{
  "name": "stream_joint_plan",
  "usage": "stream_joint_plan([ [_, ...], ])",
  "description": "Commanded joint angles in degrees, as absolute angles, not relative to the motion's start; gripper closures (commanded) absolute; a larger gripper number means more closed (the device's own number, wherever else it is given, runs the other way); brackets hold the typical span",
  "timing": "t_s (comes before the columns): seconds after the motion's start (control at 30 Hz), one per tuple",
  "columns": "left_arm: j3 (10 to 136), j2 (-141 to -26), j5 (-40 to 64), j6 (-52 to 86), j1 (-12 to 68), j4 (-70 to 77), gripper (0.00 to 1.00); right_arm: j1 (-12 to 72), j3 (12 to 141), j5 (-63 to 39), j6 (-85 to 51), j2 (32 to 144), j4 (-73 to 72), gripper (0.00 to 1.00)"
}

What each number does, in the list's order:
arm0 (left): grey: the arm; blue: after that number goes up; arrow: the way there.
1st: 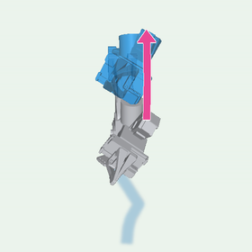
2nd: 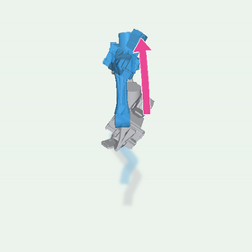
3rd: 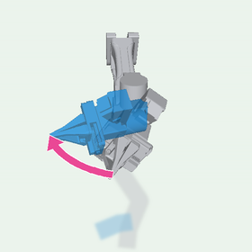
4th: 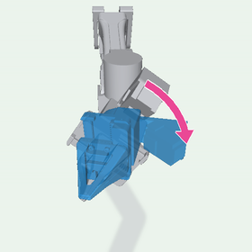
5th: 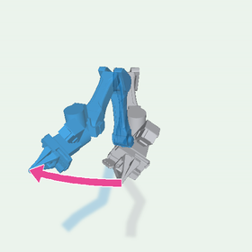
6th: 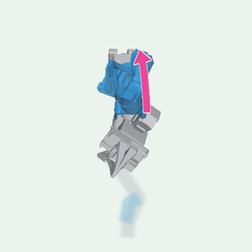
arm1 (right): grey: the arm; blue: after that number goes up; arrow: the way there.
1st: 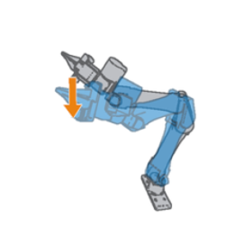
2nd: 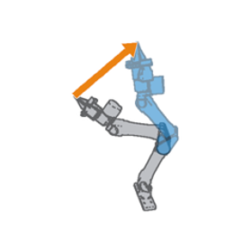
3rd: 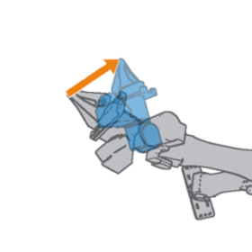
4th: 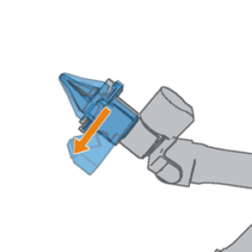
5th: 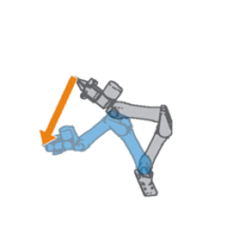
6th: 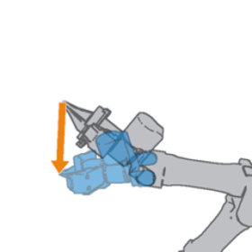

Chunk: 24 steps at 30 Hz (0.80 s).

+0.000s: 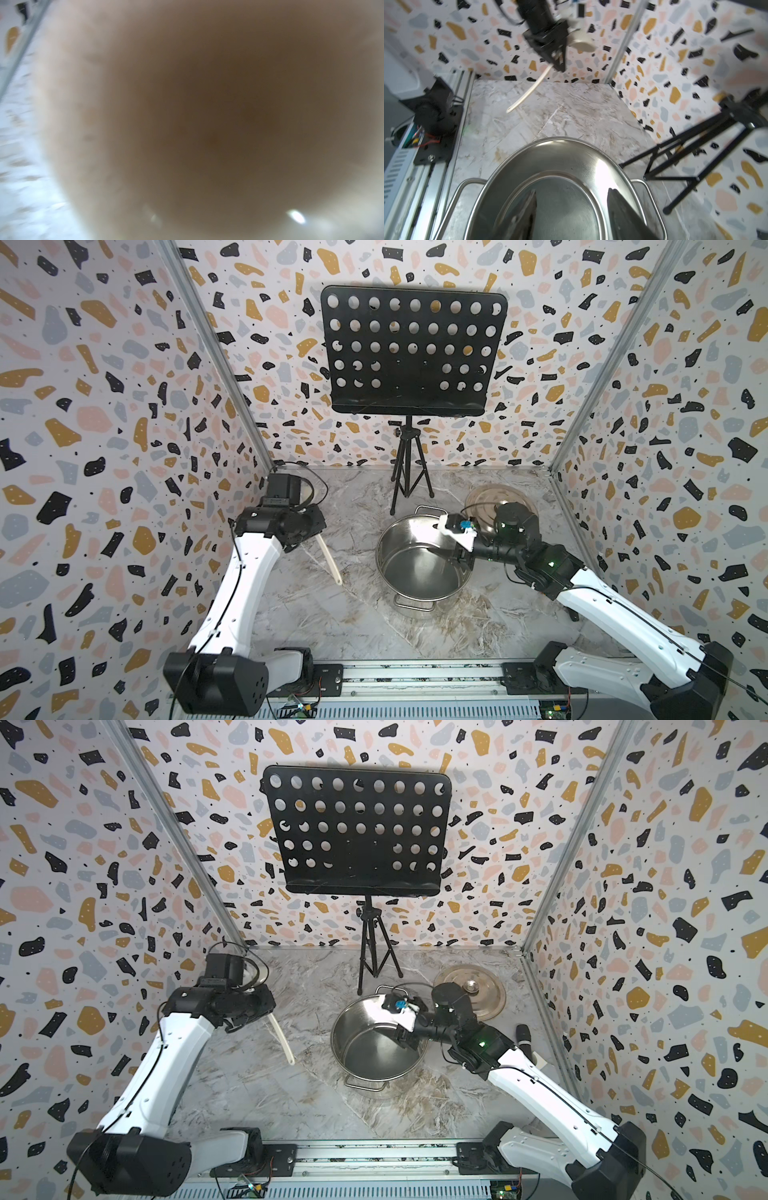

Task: Stir the soup with a spoon
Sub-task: Pick up the spoon from the center of the board.

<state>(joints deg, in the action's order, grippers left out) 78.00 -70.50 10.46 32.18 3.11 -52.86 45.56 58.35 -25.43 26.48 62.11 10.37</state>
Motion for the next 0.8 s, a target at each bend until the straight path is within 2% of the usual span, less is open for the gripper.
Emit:
stream_joint_plan([
  [0.0, 81.5, -72.8, 25.0, 38.6, 4.7, -52.3, 1.00, 50.0, 61.0, -20.6, 45.9, 62.5, 15.3, 0.37],
  [0.23, 92.1, -79.3, 30.0, 35.7, 13.0, -59.2, 1.00, 54.9, 65.0, -8.5, 69.5, 64.8, 22.8, 0.36],
  [0.37, 96.8, -83.6, 31.3, 32.1, 17.1, -65.2, 1.00, 55.8, 65.5, -6.4, 78.9, 64.9, 22.5, 0.34],
  [0.5, 99.2, -86.9, 31.4, 29.4, 20.7, -68.0, 1.00, 57.1, 66.0, -4.1, 84.1, 66.3, 21.0, 0.31],
  [0.77, 100.3, -88.4, 32.5, 28.5, 24.1, -68.4, 1.00, 63.1, 70.8, -4.6, 90.7, 72.1, 19.2, 0.31],
])
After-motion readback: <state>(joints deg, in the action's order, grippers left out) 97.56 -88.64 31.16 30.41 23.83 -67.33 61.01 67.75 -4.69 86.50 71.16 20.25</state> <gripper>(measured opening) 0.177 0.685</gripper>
